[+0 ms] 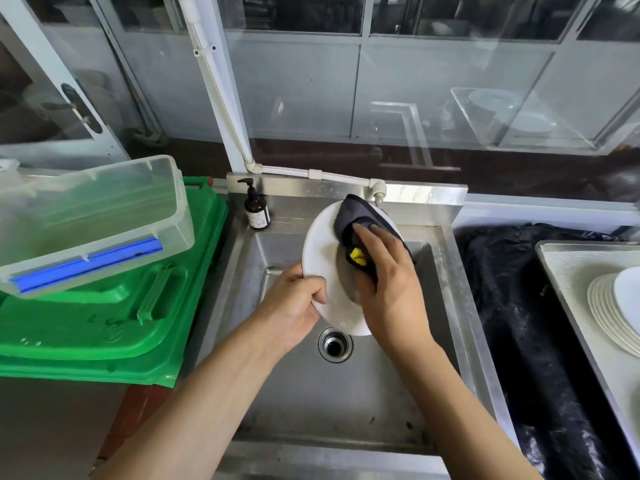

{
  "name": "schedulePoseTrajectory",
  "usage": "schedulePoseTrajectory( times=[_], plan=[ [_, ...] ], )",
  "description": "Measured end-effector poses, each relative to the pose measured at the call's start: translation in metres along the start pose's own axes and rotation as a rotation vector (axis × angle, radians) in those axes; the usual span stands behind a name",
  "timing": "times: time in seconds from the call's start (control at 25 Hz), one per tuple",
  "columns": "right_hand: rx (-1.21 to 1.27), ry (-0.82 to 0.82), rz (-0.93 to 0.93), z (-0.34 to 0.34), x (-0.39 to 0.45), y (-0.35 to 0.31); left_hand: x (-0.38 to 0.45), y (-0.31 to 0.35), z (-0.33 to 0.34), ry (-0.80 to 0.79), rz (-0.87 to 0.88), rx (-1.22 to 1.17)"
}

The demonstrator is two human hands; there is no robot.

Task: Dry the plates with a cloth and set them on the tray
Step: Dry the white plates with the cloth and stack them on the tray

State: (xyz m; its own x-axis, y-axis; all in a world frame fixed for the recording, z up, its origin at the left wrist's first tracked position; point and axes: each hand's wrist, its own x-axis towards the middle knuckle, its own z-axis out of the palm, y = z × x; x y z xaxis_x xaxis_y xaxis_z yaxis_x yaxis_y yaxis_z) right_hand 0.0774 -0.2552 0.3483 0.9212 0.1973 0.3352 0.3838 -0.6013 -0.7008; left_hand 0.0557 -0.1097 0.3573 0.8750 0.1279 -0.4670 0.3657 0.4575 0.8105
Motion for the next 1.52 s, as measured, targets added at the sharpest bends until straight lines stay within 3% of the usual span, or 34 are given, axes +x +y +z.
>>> schedulePoseTrajectory(
  times=[0.28, 0.44, 0.52, 0.72, 1.0, 1.08, 1.2, 1.24, 1.4, 1.52],
  plan=[
    [-0.095, -0.083, -0.228, 0.0, -0.011, -0.029, 0.005, 0.01, -0.003, -0.053, 0.081, -0.065],
    [-0.28, -0.12, -0.425, -0.01, 0.026, -0.038, 0.004, 0.005, -0.004, 0.011, 0.122, 0.104],
    [-0.285, -0.125, -0.437, -0.012, 0.043, -0.038, 0.001, 0.0, -0.004, 0.018, 0.12, 0.176],
    [-0.115, -0.044, -0.163, -0.027, 0.064, 0.003, -0.007, -0.002, -0.008, -0.033, 0.061, 0.069],
    [0.125, 0.089, 0.315, -0.019, 0.016, 0.057, 0.003, 0.005, -0.009, 0.031, 0.071, -0.067],
    [0.384, 0.16, 0.552, -0.008, -0.004, 0.06, 0.008, 0.008, -0.005, 0.037, 0.074, -0.118],
    [1.036, 0.273, 1.009, 0.004, -0.028, 0.051, 0.011, 0.006, 0.006, 0.032, 0.089, -0.136],
    [1.15, 0.271, 1.102, 0.008, -0.034, 0.049, 0.011, 0.005, 0.01, 0.034, 0.098, -0.132],
    [1.227, 0.14, 1.155, 0.017, -0.05, 0.048, 0.014, -0.004, 0.023, 0.068, 0.119, -0.156],
    [0.852, 0.027, 1.004, 0.017, -0.063, 0.057, 0.019, -0.007, 0.023, 0.053, 0.119, -0.128]
  ],
)
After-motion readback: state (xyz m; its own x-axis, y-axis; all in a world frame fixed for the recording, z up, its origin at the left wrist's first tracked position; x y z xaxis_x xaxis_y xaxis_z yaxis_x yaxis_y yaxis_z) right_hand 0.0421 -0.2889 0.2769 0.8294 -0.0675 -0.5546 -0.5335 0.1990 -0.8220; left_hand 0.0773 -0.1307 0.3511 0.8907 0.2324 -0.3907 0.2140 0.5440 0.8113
